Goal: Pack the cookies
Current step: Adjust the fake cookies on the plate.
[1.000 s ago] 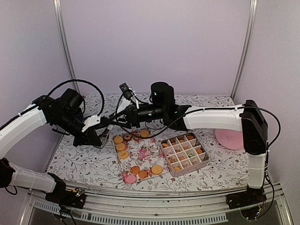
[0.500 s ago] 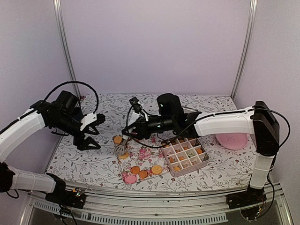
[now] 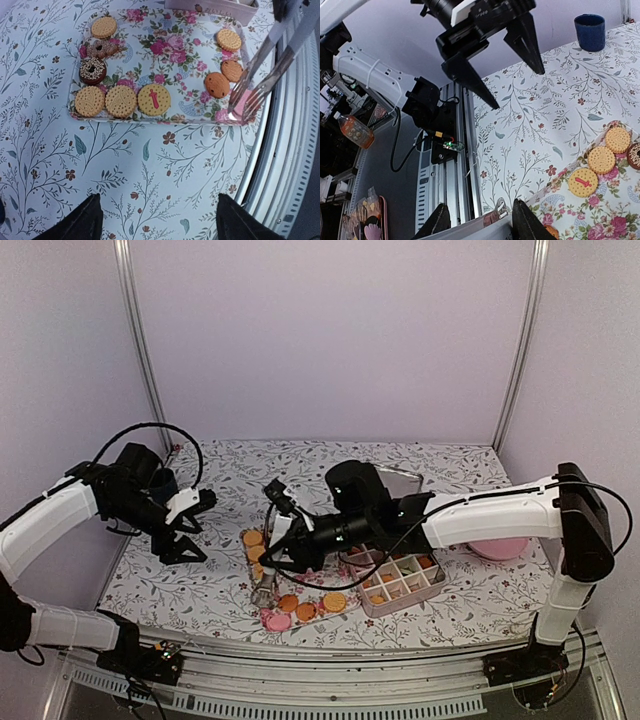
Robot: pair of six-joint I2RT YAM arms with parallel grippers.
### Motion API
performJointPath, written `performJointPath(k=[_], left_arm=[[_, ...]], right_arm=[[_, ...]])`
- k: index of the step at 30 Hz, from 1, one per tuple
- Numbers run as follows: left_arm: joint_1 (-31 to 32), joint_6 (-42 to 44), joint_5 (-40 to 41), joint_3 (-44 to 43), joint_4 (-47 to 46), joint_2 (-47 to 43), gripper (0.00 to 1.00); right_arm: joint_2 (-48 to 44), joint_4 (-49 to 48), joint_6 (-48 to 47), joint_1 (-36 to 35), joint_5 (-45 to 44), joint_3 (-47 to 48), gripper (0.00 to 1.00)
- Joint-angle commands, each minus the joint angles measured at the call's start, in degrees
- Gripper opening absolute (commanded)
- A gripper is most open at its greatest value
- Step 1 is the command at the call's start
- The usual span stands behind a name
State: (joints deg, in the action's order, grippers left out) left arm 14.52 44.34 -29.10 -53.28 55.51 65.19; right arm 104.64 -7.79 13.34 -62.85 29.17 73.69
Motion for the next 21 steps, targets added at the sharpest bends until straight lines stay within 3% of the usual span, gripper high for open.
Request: performJointPath(k=[1,21], left_arm=[[-0.61,0.54,0.08,0.61,-0.91,0.28,0.78],[-0.51,-0.64,0.93,2.8,-3.63,1.25,0.77]], right_arm=[[-3.03,2.28,-2.7,-1.63,0.05,-1.04,0.44],[-2.56,8.33,-8.96,-4.91,-3.6,-1.44,0.48]])
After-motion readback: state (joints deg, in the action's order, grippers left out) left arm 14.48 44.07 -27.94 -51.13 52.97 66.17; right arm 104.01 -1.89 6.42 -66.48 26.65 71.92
